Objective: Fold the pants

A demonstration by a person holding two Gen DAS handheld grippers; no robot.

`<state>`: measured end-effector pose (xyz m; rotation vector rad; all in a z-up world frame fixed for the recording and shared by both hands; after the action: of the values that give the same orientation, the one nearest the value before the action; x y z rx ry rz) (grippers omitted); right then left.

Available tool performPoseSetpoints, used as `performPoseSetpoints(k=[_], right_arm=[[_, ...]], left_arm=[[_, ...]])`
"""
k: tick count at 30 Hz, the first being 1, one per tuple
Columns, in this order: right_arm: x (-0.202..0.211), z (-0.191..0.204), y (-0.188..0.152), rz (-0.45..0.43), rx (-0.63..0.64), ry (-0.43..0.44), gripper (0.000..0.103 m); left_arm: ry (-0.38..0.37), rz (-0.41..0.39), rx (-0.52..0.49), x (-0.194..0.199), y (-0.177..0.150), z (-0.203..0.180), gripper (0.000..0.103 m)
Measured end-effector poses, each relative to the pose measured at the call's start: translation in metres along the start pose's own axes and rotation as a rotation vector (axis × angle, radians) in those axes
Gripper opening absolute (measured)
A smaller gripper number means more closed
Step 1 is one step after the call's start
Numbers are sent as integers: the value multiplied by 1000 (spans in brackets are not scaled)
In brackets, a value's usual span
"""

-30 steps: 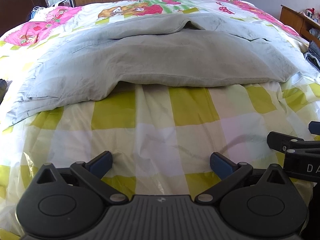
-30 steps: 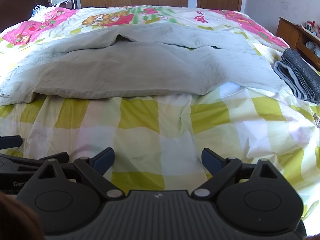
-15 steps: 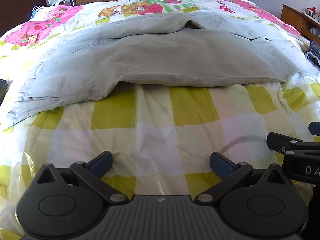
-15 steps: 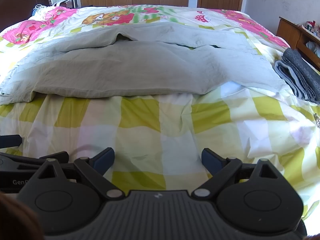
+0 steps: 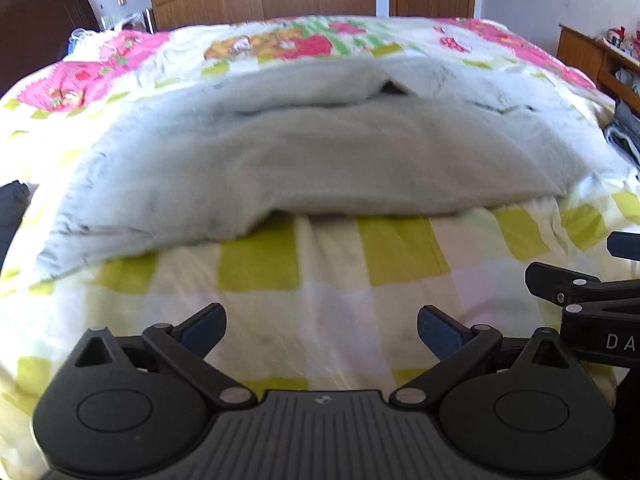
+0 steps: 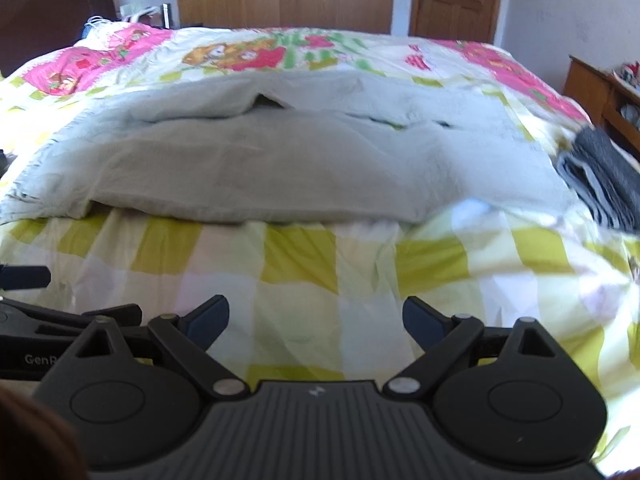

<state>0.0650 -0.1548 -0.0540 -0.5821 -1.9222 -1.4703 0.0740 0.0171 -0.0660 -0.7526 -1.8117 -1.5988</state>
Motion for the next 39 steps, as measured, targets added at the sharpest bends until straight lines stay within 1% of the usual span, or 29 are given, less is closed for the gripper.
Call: performPoseSetpoints(k=[3, 6, 8, 12, 14, 18, 19, 20, 21, 22, 23, 25, 26, 27, 28, 30, 32, 34, 37, 38, 39], right_arm=[[0, 13, 22, -36, 51, 27, 93], [-8, 35, 46, -66, 126, 63, 92], [-14, 55, 60, -85, 187, 91, 89], [-27, 106, 86, -124, 321, 176, 85], [-32, 137, 96, -145, 400, 234, 80], [-40, 196, 112, -185, 555, 332, 76], [-44, 209, 113, -190, 596, 354, 71], [-49, 223, 112, -186, 641, 374, 62], [-55, 234, 110, -170, 680, 388, 55], [-63, 243, 108, -146, 711, 401, 37], [-72, 250, 106, -114, 731, 414, 28], [-83, 258, 106, -81, 734, 430, 26], [-85, 260, 108, -79, 733, 434, 22], [-87, 262, 110, -72, 728, 439, 19], [-88, 264, 111, -61, 715, 447, 11], [-85, 271, 111, -42, 702, 471, 9], [-78, 282, 108, -36, 716, 505, 9], [-67, 298, 102, -30, 726, 561, 8], [-55, 324, 95, -29, 725, 626, 9], [-53, 332, 94, -32, 720, 643, 10], [-52, 339, 93, -36, 718, 650, 14]], left_arm=[[11, -40, 14, 5, 19, 22, 103], [54, -56, 21, 2, 34, 52, 103], [97, -75, 20, 0, 42, 76, 103], [148, -101, 6, 0, 52, 120, 103], [184, -114, -12, 1, 55, 142, 103], [176, -90, -24, -8, 59, 175, 103], [176, -74, -30, -14, 59, 180, 98], [170, -60, -31, -20, 59, 185, 91], [166, -43, -28, -25, 59, 188, 73], [155, -24, -19, -30, 58, 192, 60], [145, -7, -8, -34, 57, 196, 54], [137, 10, 10, -40, 56, 206, 41], [133, 8, 17, -39, 54, 212, 36], [140, 3, 26, -38, 54, 217, 27], [135, 6, 40, -36, 53, 223, 26], [148, 9, 54, -31, 50, 236, 24], [167, 17, 67, -23, 44, 249, 24], [172, 34, 87, -14, 35, 264, 24], [230, 41, 69, -2, 25, 283, 24], [229, 40, 71, 2, 24, 285, 24], [223, 33, 77, 8, 24, 285, 24]])
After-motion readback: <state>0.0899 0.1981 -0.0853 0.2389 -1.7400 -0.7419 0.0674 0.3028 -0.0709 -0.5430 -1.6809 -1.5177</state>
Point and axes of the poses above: each gripper's, at about its wrist camera, not at the fingertips, and x roughly against the way its jaws point, z to its left, y to its top, the point moved 9 cm from there along -x, roughly the way its jaws point, and after that the axes turned 11 degrees about x, right-handed, at the moved point
